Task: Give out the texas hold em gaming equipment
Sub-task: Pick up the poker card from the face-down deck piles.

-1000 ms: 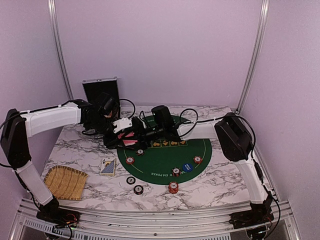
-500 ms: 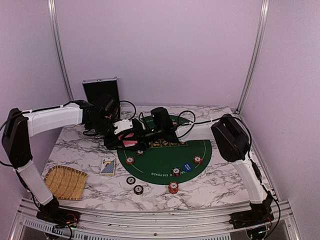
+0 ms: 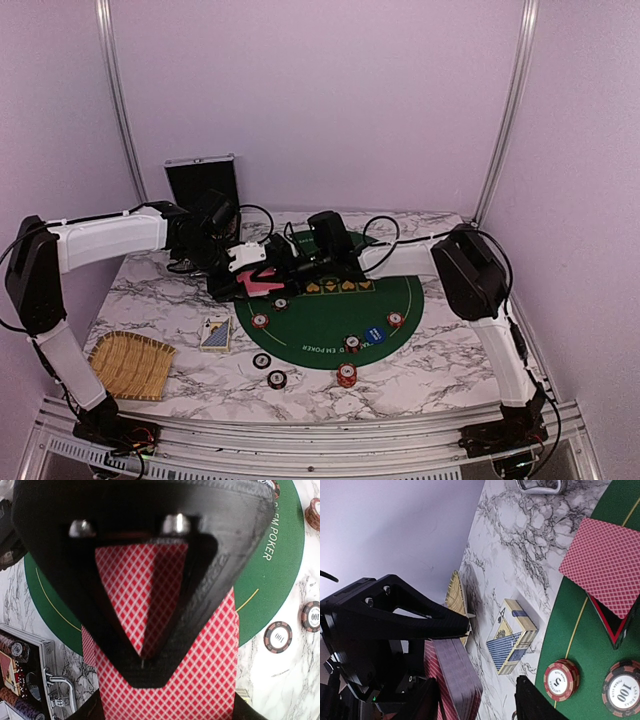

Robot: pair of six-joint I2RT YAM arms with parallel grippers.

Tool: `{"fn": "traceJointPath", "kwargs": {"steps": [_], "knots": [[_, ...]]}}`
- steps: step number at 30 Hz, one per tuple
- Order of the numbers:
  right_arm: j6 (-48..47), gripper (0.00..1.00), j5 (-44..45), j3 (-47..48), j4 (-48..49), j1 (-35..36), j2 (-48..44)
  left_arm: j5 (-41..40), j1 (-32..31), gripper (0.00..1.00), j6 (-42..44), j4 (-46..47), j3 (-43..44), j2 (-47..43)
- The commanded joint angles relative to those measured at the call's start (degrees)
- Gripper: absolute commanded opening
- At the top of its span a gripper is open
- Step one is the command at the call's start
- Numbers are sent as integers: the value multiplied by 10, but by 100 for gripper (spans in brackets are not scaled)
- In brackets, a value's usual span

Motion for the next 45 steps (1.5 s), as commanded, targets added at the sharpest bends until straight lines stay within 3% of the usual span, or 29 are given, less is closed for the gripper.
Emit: {"fn": "traceJointPath", "kwargs": {"steps": [1, 6, 23, 26, 33, 38, 45], "knots": [[-23, 48, 27, -32, -46, -10, -31, 6, -2, 0, 3, 10, 8, -12], [-22, 40, 26, -43, -43, -11, -51, 6, -2, 0, 2, 10, 6, -11], [-33, 42, 3, -72, -53, -30, -98, 8, -1, 0, 1, 10, 1, -13], [-27, 35, 1, -76, -53, -33, -105, 9, -1, 0, 2, 10, 0, -14], [-46, 5, 5, -65, -92, -38, -115, 9, -1, 0, 1, 10, -2, -15], [-60, 2, 1, -84, -116, -50, -133, 10, -1, 0, 1, 10, -1, -15], [-51, 1, -22, -162, -68, -79, -176, 10, -1, 0, 2, 10, 1, -15]]}}
